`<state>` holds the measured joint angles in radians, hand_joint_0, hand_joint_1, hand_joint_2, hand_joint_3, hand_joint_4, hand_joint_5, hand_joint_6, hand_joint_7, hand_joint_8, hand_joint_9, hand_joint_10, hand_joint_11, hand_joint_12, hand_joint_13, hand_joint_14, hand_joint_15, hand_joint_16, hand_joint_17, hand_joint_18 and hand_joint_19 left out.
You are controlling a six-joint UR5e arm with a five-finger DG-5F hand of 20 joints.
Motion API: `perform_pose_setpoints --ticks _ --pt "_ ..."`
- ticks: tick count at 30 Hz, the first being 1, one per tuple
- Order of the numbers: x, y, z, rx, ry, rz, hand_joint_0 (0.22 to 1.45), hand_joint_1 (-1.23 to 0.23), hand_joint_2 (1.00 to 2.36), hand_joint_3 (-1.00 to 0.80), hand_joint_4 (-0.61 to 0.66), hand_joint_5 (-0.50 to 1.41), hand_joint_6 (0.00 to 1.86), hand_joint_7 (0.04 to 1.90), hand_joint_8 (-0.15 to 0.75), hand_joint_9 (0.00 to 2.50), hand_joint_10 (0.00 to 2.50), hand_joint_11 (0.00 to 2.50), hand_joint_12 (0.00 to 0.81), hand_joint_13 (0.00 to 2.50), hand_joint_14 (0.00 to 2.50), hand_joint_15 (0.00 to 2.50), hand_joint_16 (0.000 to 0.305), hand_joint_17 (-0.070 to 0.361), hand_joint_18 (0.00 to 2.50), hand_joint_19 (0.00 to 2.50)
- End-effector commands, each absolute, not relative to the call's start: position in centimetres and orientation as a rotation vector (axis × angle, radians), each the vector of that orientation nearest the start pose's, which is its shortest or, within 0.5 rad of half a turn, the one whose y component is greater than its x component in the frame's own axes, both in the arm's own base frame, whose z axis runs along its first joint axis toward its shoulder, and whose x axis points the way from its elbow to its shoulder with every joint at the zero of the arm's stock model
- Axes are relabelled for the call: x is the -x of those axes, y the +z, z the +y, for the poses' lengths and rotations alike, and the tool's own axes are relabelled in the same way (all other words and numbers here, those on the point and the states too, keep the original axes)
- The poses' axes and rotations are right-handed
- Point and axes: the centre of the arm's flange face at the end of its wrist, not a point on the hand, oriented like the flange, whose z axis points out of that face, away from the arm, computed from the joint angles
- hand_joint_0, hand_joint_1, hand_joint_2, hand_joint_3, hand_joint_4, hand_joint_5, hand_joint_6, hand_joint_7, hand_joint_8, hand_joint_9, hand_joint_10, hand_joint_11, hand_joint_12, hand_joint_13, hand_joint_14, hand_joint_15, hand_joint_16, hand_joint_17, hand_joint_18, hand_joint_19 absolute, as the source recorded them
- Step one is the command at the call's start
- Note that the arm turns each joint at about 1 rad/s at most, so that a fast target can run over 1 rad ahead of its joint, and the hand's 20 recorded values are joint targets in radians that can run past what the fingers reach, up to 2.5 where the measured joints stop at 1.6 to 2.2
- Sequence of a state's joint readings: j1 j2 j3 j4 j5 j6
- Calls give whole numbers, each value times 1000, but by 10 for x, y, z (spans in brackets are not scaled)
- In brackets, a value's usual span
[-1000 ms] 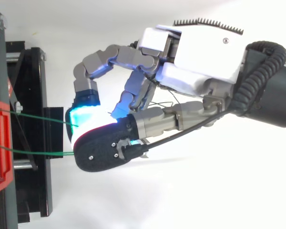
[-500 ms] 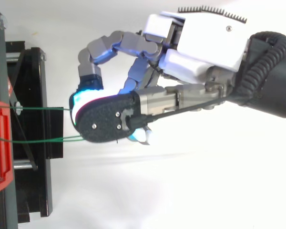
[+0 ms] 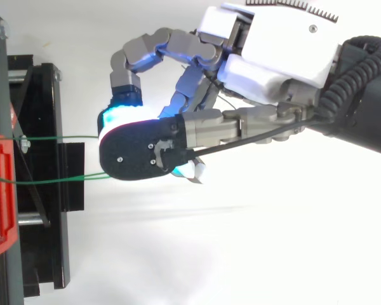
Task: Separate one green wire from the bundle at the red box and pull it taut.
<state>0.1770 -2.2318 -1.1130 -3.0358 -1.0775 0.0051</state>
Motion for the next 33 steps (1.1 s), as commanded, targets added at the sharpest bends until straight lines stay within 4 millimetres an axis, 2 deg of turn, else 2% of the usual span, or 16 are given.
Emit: perform_pose_setpoints --ticks 1,7,12,20,23,27,30,33 --pt "-743 312 -49 -1392 898 1044 597 -762 1024 -164 94 -175 847 1303 300 1308 27 1352 352 1358 31 1163 64 143 986 764" --pt "-742 311 -49 -1397 886 1037 616 -786 1021 -215 101 -183 861 1241 297 1286 29 1357 353 1336 33 1163 63 142 969 747" --pt "-742 311 -49 -1396 882 1038 583 -722 1000 -492 172 -183 850 1197 299 1296 27 1330 357 1348 31 1155 63 142 974 763" --pt "-741 311 -50 -1401 857 1015 568 -698 1000 -500 175 -180 843 1205 306 1323 27 1343 358 1363 31 1160 64 144 986 760" --pt "-741 311 -49 -1400 858 1016 601 -730 1010 -385 163 -176 839 1243 296 1327 26 1354 353 1361 31 1160 63 142 981 756" --pt "-741 311 -49 -1401 857 1015 600 -740 1012 -356 166 -177 838 1271 294 1325 29 1359 350 1361 32 1175 63 142 979 764" --pt "-741 311 -48 -1400 859 1017 550 -692 1000 -500 181 -180 840 1241 301 1326 28 1352 364 1369 32 1163 65 147 994 766" --pt "-742 312 -48 -1399 862 1015 537 -653 1000 -500 184 -182 839 1233 299 1372 26 1428 357 1419 30 1210 66 149 1010 770"
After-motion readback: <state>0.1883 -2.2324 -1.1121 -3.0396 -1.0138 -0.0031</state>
